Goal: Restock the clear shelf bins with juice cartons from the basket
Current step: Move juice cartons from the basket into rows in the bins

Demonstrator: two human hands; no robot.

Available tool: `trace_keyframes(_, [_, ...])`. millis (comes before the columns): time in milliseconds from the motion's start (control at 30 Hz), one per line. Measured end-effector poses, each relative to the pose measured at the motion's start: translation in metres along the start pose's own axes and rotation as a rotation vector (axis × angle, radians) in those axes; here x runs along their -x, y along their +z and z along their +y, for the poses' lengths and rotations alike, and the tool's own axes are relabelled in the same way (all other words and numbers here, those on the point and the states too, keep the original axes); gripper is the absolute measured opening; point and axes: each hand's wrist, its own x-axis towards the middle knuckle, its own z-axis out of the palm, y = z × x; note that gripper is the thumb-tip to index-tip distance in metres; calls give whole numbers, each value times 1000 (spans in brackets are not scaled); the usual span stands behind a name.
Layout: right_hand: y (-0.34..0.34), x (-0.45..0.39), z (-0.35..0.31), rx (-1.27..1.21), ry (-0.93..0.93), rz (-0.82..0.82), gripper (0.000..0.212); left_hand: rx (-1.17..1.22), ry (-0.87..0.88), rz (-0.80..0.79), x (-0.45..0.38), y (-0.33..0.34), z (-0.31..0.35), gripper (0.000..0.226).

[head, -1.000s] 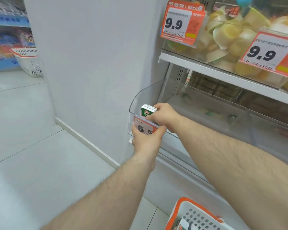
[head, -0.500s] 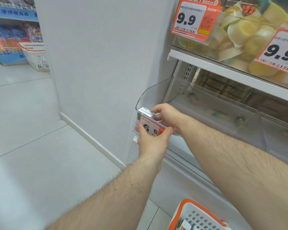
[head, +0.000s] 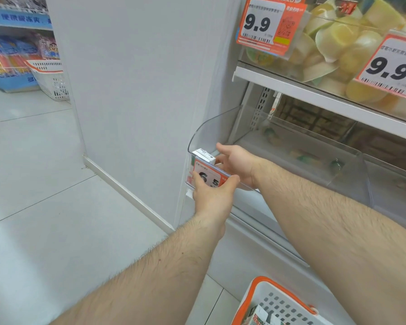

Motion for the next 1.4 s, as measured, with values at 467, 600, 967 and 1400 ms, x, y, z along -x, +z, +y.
trace_keyframes(467, [-1,56,2,497,-155,346,67,-78,-242,71,34,6,9,72])
trace_keyframes(600, [-4,110,33,759,-659,771,44,-262,-258,-209,61,18,-1,31])
trace_keyframes(967, [-21,221,204,602,-807,968,40,-1008,45,-822,110,54,-66,29])
trace_keyframes(1400, [-66,241,413,415,255,665,37,-1912,385,-1079,99,77,-183,44])
